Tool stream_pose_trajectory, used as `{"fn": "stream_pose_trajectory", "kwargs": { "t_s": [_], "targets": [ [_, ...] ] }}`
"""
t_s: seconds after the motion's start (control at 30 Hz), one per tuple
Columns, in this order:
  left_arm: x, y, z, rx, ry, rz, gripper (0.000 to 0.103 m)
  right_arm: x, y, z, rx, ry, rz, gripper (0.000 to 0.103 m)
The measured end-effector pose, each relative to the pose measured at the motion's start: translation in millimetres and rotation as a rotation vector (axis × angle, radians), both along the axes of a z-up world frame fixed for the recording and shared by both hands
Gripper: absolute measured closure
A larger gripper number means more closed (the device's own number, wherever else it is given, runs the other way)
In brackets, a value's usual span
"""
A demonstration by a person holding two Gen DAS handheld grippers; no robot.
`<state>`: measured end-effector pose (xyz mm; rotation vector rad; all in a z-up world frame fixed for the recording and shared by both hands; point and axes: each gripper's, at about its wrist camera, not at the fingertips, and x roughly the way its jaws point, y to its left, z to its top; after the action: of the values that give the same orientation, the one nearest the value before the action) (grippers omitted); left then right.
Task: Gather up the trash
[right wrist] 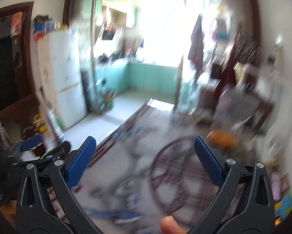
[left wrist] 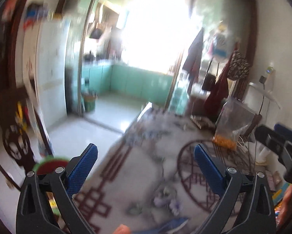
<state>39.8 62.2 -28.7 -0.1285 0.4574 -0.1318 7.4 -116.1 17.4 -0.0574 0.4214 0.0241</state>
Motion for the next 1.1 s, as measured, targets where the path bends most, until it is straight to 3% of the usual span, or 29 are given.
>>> {"fn": "stream_pose_trajectory", "kwargs": {
  "t_s": [0.07,0.13,0.27,0.57,1.1],
  "targets": [
    [-11,-25,14,0.043,-0.043,0.008,0.008,-7,-10,7,-0.02,-0.023,-0.012,0.005],
    [-17,-40,22,0.031,-0.06,-0.021,0.008,-13,-25,13,0.003,-0.03,-0.026,0.005],
    [-27,-58,30,0.034,-0.048,0.023,0.008,-13,-45,20,0.055,0.023,-0.026,0.005],
    [-26,-58,29,0.027,0.017,0.1,0.008,-10,-64,14,0.07,0.088,-0.048,0.005],
    [-27,-67,25,0.031,0.076,0.093,0.008,-9,-65,10,0.058,0.109,-0.035,0.005]
  ]
}}
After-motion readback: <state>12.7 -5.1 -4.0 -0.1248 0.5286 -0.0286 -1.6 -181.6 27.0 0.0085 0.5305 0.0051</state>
